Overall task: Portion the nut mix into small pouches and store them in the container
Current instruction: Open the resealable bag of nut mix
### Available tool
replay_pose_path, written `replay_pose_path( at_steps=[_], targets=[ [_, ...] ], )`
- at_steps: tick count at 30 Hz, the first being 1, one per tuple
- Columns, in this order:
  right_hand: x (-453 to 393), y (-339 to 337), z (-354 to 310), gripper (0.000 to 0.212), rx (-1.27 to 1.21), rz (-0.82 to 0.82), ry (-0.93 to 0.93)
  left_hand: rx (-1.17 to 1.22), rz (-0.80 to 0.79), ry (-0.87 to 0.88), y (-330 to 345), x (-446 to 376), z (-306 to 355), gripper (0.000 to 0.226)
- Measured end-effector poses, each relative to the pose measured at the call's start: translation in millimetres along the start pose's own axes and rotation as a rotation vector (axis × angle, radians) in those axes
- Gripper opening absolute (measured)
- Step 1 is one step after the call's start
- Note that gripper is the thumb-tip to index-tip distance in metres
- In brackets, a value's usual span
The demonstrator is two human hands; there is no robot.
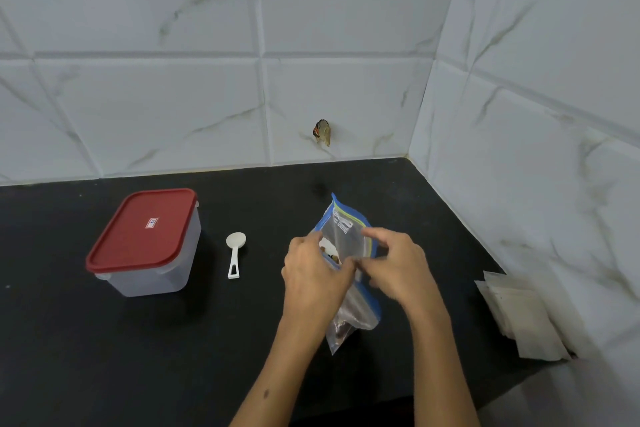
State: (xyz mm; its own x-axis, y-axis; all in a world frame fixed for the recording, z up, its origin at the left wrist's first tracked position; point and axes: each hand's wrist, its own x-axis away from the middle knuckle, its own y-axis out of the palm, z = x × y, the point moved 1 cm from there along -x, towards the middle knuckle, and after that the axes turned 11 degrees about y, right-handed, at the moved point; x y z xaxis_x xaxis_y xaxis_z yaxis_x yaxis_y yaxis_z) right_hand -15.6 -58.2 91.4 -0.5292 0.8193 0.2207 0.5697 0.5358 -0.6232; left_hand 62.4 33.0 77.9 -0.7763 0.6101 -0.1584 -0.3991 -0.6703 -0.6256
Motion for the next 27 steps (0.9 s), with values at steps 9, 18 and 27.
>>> replay_pose_path(
  at_steps=[9,18,27],
  targets=[
    [2,-11,12,0.044,0.101,0.218,0.064,-0.064,-0.029,0.040,-14,-1,-4,0.029],
    [7,-6,7,0.055,0.172,-0.078,0.056,-0.074,-0.125,0.040,-12,1,10,0.049],
    [7,-6,5,0.059,0.005,0.172,-0.057,0.144,-0.063,0.174,-21,-1,6,0.059]
  ],
)
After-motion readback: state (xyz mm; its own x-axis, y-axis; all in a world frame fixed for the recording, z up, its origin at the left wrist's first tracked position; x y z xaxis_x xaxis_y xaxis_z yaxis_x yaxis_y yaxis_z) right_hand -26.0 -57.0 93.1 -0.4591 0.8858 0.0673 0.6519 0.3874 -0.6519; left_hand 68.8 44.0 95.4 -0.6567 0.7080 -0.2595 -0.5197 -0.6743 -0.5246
